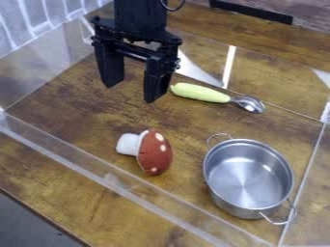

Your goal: Remove the mushroom from the silver pot and put it on the table

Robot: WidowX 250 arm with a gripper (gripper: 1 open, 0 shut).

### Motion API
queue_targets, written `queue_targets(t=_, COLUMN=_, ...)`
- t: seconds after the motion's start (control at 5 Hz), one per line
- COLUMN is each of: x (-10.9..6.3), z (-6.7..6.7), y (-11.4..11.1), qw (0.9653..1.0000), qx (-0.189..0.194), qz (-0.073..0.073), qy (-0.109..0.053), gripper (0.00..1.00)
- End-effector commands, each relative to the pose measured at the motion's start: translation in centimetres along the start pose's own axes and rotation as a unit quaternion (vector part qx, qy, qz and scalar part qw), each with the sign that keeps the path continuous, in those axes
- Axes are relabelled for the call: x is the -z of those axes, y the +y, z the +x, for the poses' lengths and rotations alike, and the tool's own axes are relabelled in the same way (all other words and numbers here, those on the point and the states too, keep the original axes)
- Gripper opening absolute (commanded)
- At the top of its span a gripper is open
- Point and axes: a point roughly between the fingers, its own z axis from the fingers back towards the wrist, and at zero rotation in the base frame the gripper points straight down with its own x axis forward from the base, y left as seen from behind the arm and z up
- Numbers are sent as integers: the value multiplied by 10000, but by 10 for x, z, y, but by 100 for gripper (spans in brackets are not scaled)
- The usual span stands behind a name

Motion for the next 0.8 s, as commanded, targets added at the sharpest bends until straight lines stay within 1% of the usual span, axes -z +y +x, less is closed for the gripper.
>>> queue_targets(t=0.0, x=7, z=-5, y=15, qw=10000, qx=7, qz=-12, qy=10, gripper=100)
queue_targets(t=0.2, x=13, z=-10, y=31, qw=10000, qx=-9, qz=-24, qy=19, gripper=100)
queue_targets(t=0.4, x=19, z=4, y=30, qw=9999, qx=121, qz=14, qy=-35, gripper=100)
queue_targets(t=0.6, x=24, z=14, y=26, qw=9996, qx=291, qz=43, qy=-42, gripper=100)
